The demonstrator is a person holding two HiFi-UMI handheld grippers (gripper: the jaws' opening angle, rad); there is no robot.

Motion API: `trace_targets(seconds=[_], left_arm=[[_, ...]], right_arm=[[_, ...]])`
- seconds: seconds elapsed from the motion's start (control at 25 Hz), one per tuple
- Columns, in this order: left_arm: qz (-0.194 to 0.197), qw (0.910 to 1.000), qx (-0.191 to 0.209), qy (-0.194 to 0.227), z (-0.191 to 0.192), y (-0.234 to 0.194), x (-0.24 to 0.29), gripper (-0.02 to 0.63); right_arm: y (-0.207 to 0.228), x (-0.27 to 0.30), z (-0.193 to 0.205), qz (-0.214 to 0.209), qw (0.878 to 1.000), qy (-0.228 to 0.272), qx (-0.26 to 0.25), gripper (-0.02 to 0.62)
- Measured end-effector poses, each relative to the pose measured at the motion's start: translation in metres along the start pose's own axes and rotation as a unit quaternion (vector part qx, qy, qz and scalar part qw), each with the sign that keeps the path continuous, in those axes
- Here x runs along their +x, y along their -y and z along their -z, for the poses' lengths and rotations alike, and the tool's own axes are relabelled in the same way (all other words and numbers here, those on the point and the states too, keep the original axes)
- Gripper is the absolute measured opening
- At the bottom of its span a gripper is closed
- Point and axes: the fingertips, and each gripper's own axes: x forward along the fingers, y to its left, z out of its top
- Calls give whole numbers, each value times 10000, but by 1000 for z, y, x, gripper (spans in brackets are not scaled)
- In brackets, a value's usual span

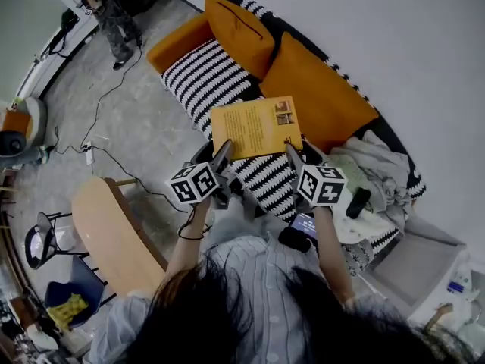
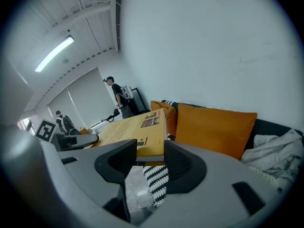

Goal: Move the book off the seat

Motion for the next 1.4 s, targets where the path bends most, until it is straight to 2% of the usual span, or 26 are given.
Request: trace_targets(seconds=[0.24, 0.48, 0.88, 1.16, 1.4], left_arm=[[-680, 9966, -167, 436, 0, -27, -61, 267], [-1297, 9869, -526, 802, 9, -63, -121, 267], [-2156, 9582, -1155, 1486, 19, -140, -234, 267], [-2600, 9330, -1431, 2037, 12, -207, -329, 267], [-2838, 9184, -1531, 2293, 11, -268, -417, 267]], right_arm=[[-47, 13, 15, -737, 9967, -238, -231, 189], [-103, 28, 32, -1325, 9871, -530, -725, 189], [-225, 57, 76, -2191, 9590, -1084, -1433, 190], [-342, 78, 111, -2689, 9344, -1407, -1864, 189], [-443, 86, 154, -2978, 9174, -1642, -2068, 189]])
